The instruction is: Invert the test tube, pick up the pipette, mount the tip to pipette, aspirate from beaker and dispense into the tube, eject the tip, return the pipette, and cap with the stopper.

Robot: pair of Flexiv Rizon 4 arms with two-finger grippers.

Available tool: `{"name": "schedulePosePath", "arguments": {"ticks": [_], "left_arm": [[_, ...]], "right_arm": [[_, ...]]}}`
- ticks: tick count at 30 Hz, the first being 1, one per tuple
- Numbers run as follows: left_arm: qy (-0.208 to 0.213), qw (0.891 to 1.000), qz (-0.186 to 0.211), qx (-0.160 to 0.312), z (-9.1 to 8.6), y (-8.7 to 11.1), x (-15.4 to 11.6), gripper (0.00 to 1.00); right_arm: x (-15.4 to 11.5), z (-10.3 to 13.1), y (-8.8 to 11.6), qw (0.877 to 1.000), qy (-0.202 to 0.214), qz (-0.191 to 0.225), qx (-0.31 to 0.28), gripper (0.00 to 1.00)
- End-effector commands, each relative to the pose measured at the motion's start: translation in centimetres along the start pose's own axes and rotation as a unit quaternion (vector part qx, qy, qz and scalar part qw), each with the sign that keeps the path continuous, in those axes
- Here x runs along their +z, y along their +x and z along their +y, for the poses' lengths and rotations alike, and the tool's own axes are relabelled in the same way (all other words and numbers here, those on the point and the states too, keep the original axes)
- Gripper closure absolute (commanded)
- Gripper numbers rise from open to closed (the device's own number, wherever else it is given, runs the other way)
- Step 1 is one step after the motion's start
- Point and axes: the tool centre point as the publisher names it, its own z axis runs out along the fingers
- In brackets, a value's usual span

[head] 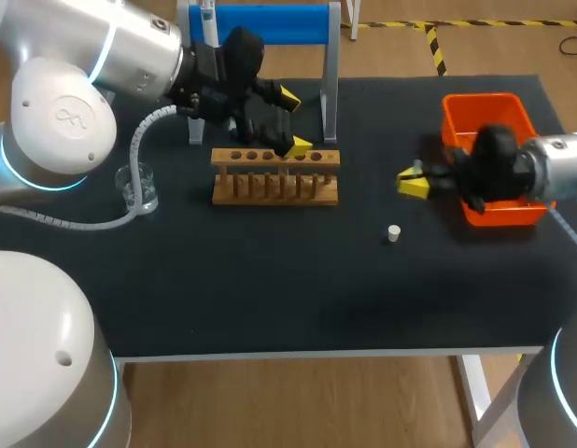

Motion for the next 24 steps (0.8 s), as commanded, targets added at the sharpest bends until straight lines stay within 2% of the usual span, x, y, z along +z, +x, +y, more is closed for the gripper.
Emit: {"name": "schedulePosePath", "arguments": {"ticks": [1,8,24], "left_arm": [[-0.001,1.0,0.0,0.0,0.0,-0.1,0.1,0.0],[-0.001,1.0,0.0,0.0,0.0,-0.1,0.1,0.0],[-0.001,1.0,0.0,0.0,0.0,-0.1,0.1,0.0]], "right_arm": [[-2.4,-0.5,1.2,1.0,0.001,-0.012,0.0,1.0],[-4.2,-1.5,1.7,1.0,0.008,-0.023,0.004,1.0],[-5.1,-2.2,2.4,1.0,0.015,-0.014,0.001,1.0]]}}
